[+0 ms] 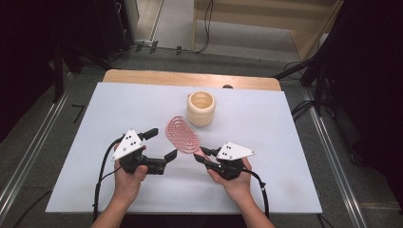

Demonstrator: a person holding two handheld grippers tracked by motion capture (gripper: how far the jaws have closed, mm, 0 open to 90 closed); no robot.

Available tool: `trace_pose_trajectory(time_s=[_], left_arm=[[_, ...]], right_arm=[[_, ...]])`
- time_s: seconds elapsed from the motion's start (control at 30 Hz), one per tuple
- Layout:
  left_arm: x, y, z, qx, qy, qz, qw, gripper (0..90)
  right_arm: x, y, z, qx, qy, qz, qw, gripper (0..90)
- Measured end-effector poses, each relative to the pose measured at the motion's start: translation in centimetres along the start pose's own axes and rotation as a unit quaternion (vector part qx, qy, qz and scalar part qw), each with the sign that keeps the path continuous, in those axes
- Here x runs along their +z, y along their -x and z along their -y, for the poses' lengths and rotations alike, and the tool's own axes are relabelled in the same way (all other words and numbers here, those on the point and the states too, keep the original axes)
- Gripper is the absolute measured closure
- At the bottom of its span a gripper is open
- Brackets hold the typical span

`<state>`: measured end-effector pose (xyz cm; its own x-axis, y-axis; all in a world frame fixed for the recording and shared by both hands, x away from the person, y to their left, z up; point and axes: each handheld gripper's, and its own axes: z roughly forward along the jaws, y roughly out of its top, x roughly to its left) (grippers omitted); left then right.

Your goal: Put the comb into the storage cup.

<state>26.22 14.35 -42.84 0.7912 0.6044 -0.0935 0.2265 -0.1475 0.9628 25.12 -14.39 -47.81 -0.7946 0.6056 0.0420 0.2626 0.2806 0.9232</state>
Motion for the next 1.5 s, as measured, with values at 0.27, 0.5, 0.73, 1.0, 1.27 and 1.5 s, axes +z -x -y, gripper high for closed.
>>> trace_pose_trajectory(time_s=[0.27, 0.5, 0.73, 1.0, 1.27, 1.5], left_arm=[[1.2, 0.6, -0.3, -0.019, -0.004, 0.017, 0.9997, 15.3], [1.6, 0.6, -0.4, -0.038, -0.004, 0.016, 0.9992, 23.2], [2.2, 0.4, -0.6, -0.06, -0.007, 0.013, 0.9981, 26.7], [2.6, 0.4, -0.9, -0.07, -0.008, 0.004, 0.9975, 32.6], [2.8, 0.4, -0.8, -0.082, -0.014, 0.008, 0.9965, 44.7], [2.8, 0.1, -0.9, -0.096, -0.015, 0.024, 0.995, 54.1]], right_arm=[[0.2, -0.3, 0.0, -0.005, 0.0, 0.0, 1.0, 68.1], [0.2, -0.5, 0.0, -0.007, 0.005, 0.002, 1.0, 68.1], [0.4, -0.9, 0.0, -0.013, 0.007, 0.005, 0.9999, 68.0], [0.6, -1.2, 0.1, -0.018, 0.01, 0.006, 0.9998, 68.1], [0.7, -1.7, 0.1, -0.023, 0.017, 0.009, 0.9996, 68.0], [0.7, -1.7, 0.3, -0.025, 0.021, 0.014, 0.9994, 67.9]])
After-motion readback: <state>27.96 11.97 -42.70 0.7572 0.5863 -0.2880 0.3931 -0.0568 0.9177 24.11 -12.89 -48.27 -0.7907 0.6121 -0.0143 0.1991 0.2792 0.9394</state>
